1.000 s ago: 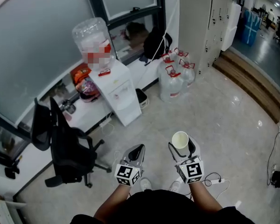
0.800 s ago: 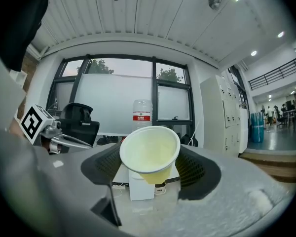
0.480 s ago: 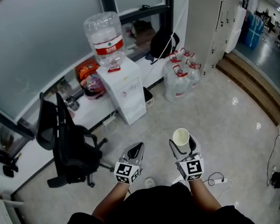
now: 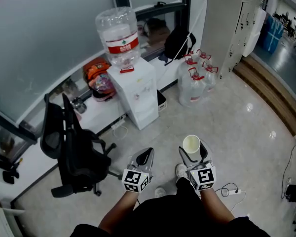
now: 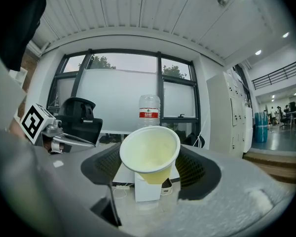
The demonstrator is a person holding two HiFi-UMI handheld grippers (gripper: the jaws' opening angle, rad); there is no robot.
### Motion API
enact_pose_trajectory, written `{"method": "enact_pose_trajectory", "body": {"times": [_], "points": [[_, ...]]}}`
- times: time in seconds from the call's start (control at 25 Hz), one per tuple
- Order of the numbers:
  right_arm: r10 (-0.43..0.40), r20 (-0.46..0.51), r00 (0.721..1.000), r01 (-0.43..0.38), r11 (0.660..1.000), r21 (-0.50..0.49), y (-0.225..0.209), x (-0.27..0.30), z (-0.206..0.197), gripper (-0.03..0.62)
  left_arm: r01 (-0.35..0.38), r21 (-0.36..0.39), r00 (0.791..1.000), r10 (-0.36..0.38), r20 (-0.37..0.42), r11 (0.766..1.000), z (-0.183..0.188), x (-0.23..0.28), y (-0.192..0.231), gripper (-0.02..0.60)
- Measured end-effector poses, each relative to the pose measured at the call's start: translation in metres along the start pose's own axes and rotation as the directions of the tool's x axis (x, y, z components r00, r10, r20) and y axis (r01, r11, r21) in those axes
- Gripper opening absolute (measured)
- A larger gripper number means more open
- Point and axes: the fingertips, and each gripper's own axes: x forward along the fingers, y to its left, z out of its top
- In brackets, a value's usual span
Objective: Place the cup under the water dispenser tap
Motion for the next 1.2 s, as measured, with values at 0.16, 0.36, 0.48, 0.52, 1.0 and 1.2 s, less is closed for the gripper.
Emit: {"method": "enact_pose_trajectory", "body": {"times": [0.16,0.36,0.48,0.52,1.0,1.2], "points": [[0.024,0.004,1.000,-0.024,1.000,-0.001,-0.006,0.019,0.000,0.337,-0.013,0.006,1.000,0.013,-0.009,1.000,0.000,0.011,0.010,0.017],[0.061,0.007,0.998,-0.061,0.998,0.008,-0.019,0.050,0.002,0.337,-0.041,0.029,0.999,0.042,-0.017,0.999,0.008,0.029,0.022,0.017],[0.093,0.009,0.996,-0.093,0.996,0.005,-0.025,0.073,0.005,0.337,-0.066,0.054,0.998,0.067,-0.019,0.996,0.016,0.043,0.034,0.017],[0.102,0.009,0.995,-0.102,0.995,0.002,-0.028,0.080,0.005,0.337,-0.076,0.054,0.997,0.077,-0.018,0.996,0.018,0.049,0.038,0.017],[0.216,-0.018,0.976,-0.216,0.976,0.007,-0.070,0.167,0.002,0.337,-0.193,0.028,0.981,0.194,-0.032,0.981,0.029,0.116,0.082,0.017],[0.256,-0.024,0.966,-0.256,0.967,0.016,-0.087,0.197,-0.002,0.337,-0.232,0.025,0.972,0.233,-0.043,0.972,0.032,0.138,0.092,0.017]]}}
